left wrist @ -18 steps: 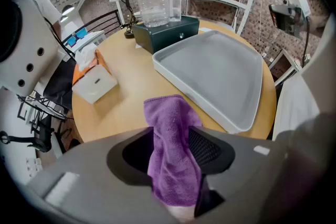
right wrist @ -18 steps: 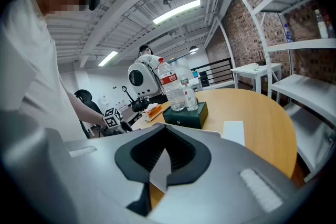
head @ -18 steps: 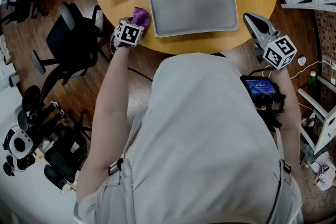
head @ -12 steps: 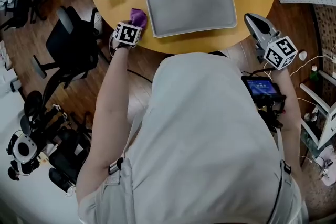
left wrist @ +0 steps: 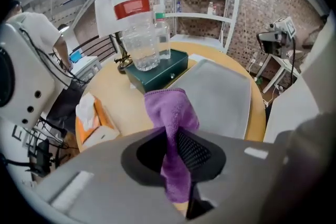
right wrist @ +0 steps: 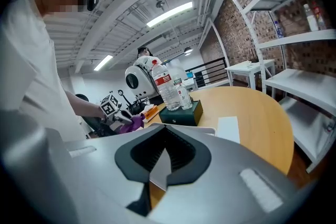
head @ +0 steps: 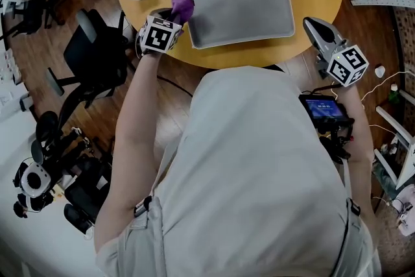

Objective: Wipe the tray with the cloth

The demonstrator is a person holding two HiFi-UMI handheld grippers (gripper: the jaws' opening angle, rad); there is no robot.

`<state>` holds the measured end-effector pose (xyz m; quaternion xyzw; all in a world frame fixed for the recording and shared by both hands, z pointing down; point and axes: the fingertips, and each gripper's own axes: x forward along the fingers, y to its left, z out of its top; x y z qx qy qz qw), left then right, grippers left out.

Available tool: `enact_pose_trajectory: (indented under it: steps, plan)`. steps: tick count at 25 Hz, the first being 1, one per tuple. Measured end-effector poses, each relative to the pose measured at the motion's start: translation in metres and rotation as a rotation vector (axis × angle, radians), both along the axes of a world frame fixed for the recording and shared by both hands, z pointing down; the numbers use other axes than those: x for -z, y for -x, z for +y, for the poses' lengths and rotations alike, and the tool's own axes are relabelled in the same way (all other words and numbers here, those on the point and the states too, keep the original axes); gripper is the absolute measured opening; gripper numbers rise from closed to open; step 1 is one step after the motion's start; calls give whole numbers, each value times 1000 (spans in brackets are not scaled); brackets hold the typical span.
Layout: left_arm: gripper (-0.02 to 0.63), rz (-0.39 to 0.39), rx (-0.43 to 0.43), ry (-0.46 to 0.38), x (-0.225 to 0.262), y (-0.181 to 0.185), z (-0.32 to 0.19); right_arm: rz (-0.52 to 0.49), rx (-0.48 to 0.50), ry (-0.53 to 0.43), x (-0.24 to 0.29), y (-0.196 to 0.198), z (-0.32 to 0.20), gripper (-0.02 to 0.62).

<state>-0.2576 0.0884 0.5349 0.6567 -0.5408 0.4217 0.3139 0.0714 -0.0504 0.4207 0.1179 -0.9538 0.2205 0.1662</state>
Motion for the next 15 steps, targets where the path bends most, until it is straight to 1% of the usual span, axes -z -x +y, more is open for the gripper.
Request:
enact_pose_trajectory:
  steps: [3,5,7,8,10,12,13,15]
  plan:
    - [52,-56,-67,2,-6,1,-26,3,-13,9,-3,-1,1,3]
    - [54,-109,-103,8,-14,6,-47,12,-29,15,-5,-6,-1,3]
    - [54,-174,-146,27,-24,9,-69,20,-48,22,-6,-16,-7,3]
    - [54,-195,-174,47,-31,8,-79,25,-60,26,-7,-23,-9,3]
    - [55,-208,-234,110,-50,3,-88,36,-88,36,-8,-37,-12,3]
    - [56,-210,-278,185,-74,2,-87,45,-112,42,-10,-46,-14,3]
    - [57,-212,-287,209,-83,2,-85,48,-123,44,-10,-50,-14,3]
    - [57,-226,-284,216,-89,2,-86,53,-147,50,-12,-60,-15,3]
